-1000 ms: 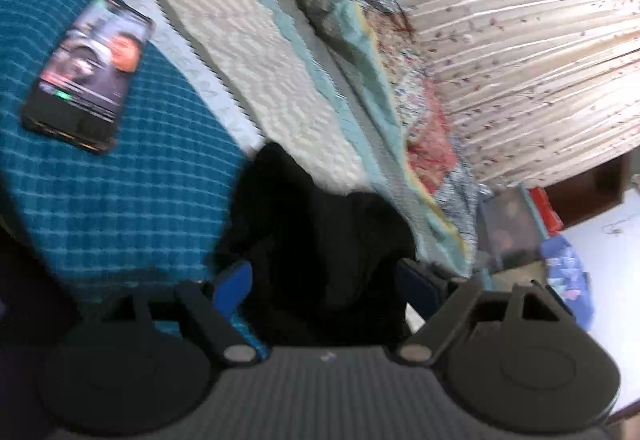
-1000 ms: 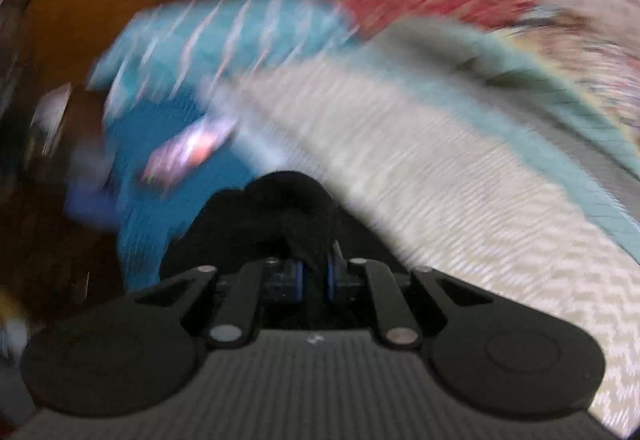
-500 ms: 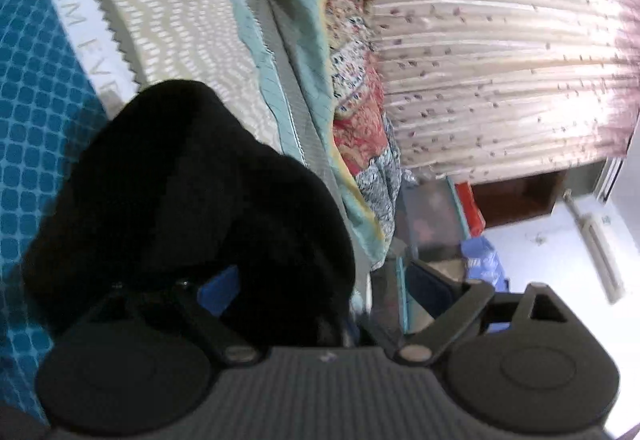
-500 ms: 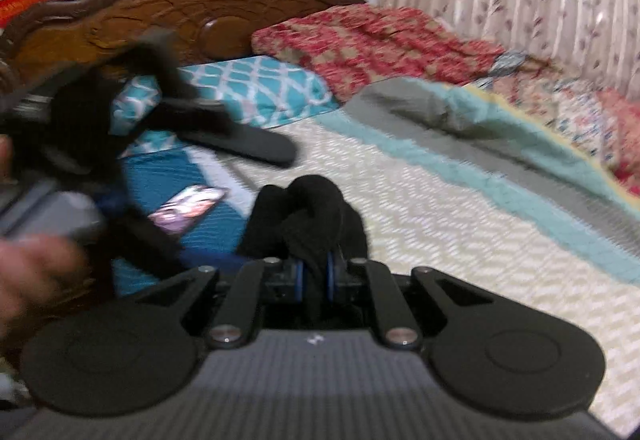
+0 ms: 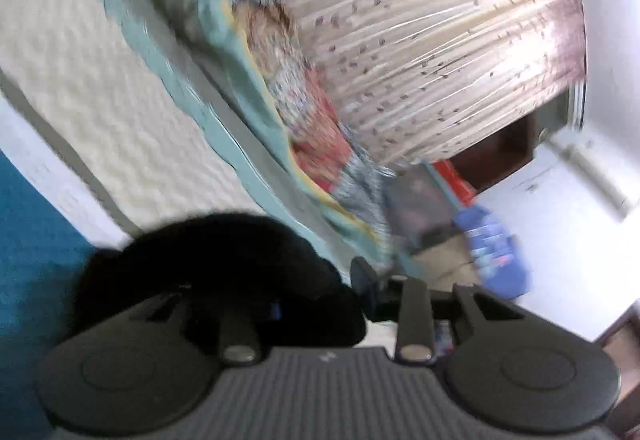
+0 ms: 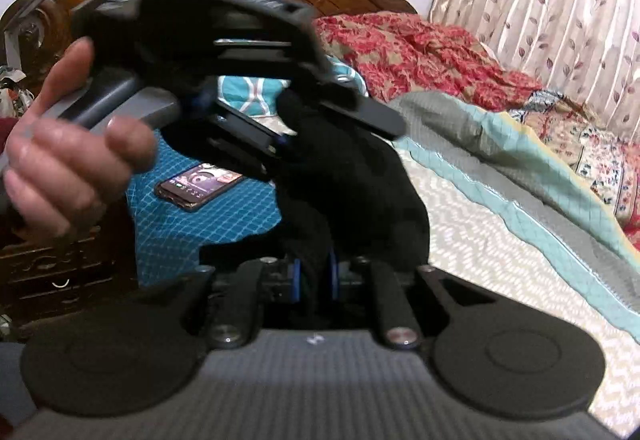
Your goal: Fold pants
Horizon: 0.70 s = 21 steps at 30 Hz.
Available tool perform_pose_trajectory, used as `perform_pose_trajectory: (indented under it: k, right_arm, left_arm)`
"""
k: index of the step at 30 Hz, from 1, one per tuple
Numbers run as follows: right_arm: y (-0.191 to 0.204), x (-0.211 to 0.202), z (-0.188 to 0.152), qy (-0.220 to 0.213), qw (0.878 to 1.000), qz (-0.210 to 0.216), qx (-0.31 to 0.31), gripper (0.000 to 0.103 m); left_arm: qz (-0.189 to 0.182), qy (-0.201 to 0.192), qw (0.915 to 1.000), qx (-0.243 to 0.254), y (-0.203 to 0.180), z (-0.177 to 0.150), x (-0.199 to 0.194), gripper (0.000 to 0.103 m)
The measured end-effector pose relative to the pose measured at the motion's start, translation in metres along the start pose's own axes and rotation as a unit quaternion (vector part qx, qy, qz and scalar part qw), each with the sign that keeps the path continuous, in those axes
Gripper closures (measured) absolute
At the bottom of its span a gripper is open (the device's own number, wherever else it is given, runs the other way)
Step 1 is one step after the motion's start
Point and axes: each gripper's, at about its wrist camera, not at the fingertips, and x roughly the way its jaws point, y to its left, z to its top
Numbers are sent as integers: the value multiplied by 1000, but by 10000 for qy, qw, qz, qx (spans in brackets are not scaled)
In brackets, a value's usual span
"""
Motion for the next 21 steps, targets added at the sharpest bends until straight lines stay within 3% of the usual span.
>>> perform_pose_trajectory:
  k: [2, 4, 7, 9, 13, 18, 21]
  right_arm:
    - [10, 12, -8, 298, 9993, 215, -97, 86]
    - [22, 32, -22, 825, 9953, 401, -299, 86]
    - [38, 43, -38, 1100, 9919, 464, -427, 76]
    - [40, 40, -32, 1096, 9919, 560, -305, 69]
    - [32, 25, -16, 1046, 9925, 631, 18, 66]
    - [4, -1, -14, 547, 9902, 655, 1109, 66]
    - [-8, 14, -12, 561, 9835, 450, 1659, 67]
  left_arm:
    - [542, 86, 9984, -163, 24, -17, -8, 71]
    - [1113, 352, 9893, -879, 61, -38, -15, 75]
    - [1093, 341, 9826, -1462, 82, -55, -31, 76]
    - [1212, 328, 9831, -1333, 76, -56, -33, 75]
    - [1401, 383, 9843, -1002, 61, -52, -22, 74]
    - [1502, 374, 9847, -797, 50, -46, -13, 73]
    - [1514, 344, 9842, -856, 50, -46, -16, 73]
